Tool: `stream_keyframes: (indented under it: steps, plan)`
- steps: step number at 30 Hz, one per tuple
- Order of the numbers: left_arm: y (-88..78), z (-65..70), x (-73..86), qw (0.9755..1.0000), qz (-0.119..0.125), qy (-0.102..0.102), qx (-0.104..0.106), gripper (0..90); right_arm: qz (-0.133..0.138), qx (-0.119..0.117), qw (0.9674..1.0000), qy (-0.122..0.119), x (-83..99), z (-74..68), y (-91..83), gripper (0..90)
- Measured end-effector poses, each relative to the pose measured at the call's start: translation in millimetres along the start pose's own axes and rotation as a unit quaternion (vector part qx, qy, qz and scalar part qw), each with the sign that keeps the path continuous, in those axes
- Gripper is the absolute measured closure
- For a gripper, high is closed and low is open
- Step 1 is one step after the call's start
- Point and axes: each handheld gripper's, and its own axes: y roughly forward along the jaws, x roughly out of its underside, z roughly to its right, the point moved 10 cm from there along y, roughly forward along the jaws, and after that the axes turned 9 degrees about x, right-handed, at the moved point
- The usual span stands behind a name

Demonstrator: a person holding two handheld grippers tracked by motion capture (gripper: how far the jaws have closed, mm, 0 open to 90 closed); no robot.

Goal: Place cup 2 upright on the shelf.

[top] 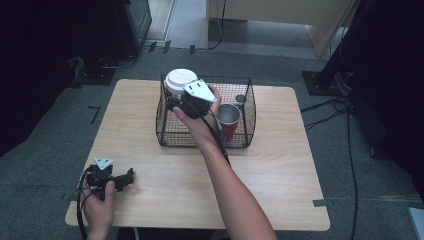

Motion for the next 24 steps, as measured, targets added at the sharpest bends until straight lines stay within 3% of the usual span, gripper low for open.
stream_keyframes:
  steps: [7, 14, 24]
  plan:
    - [0.1, 0.2, 0.0, 1.0000, 0.000, -0.001, 0.001, 0.0, -0.013, 0.002, 0.9999, 0.004, 6.9, 3.6, 21.3, 15.9]
    - [0.4, 0.5, -0.3, 1.0000, -0.002, 0.001, 0.002, 0.0, -0.046, 0.019, 0.9988, 0.002, 22.8, 12.0, 39.4, 15.9]
    - [0.5, 0.5, -0.3, 1.0000, -0.002, 0.001, 0.002, 0.0, -0.116, 0.017, 0.9930, -0.013, 55.5, 10.4, 54.7, 15.8]
